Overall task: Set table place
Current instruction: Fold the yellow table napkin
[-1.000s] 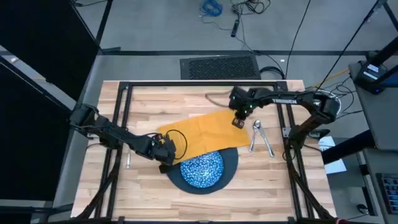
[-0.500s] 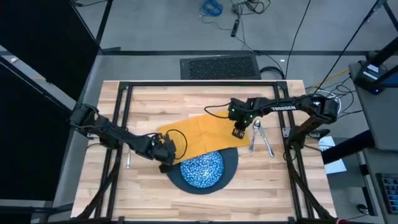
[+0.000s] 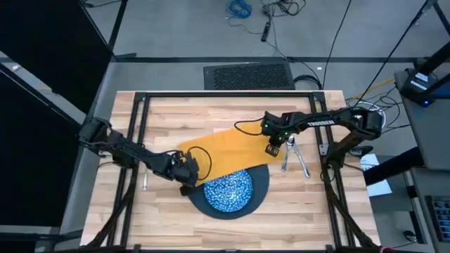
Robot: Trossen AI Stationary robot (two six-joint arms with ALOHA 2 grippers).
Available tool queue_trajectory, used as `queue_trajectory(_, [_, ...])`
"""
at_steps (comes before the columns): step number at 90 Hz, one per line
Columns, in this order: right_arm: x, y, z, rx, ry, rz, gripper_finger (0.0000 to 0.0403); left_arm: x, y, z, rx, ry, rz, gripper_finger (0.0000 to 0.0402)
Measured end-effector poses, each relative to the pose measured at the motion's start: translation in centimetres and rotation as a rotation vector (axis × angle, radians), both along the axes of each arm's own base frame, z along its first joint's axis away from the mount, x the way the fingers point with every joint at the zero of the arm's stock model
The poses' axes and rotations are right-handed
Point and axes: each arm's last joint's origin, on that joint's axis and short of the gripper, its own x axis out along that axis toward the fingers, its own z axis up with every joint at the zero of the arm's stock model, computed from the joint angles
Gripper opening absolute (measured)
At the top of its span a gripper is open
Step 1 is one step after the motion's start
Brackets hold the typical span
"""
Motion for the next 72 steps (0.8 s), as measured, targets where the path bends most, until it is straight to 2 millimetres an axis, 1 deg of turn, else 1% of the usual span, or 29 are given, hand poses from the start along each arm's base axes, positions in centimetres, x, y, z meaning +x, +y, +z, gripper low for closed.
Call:
queue_trajectory(12, [0.2, -0.3, 0.1, -0.019, -0.021, 0.015, 0.0, 0.0, 0.0, 0.0, -0.001, 0.0, 0.0, 0.0])
queue_trajectory(19, [0.6, -0.4, 0.5, -0.029, -0.037, 0.026, 0.0, 0.0, 0.0, 0.0, 0.0, 0.001, -0.001, 0.0])
queue_trajectory(45, [2.4, -1.2, 3.7, -0.066, -0.09, 0.074, 0.0, 0.0, 0.0, 0.0, 0.003, 0.001, -0.006, 0.0])
queue_trajectory(52, [2.8, -1.4, 4.6, -0.081, -0.096, 0.086, 0.0, 0.1, 0.1, 0.2, 0.059, -0.014, 0.008, 0.0])
queue_trajectory(60, [2.9, -1.5, 5.2, -0.082, -0.092, 0.09, 0.0, -0.2, 0.3, 1.4, 0.169, -0.05, 0.03, 0.0])
queue_trajectory(67, [2.9, -1.4, 5.8, -0.086, -0.098, 0.091, 0.0, -0.2, 0.4, 3.6, 0.208, -0.127, 0.051, 0.0])
queue_trajectory(72, [2.7, -1.3, 6.2, -0.089, -0.107, 0.089, 0.0, -0.6, 0.6, 5.2, 0.223, -0.182, 0.06, 0.0])
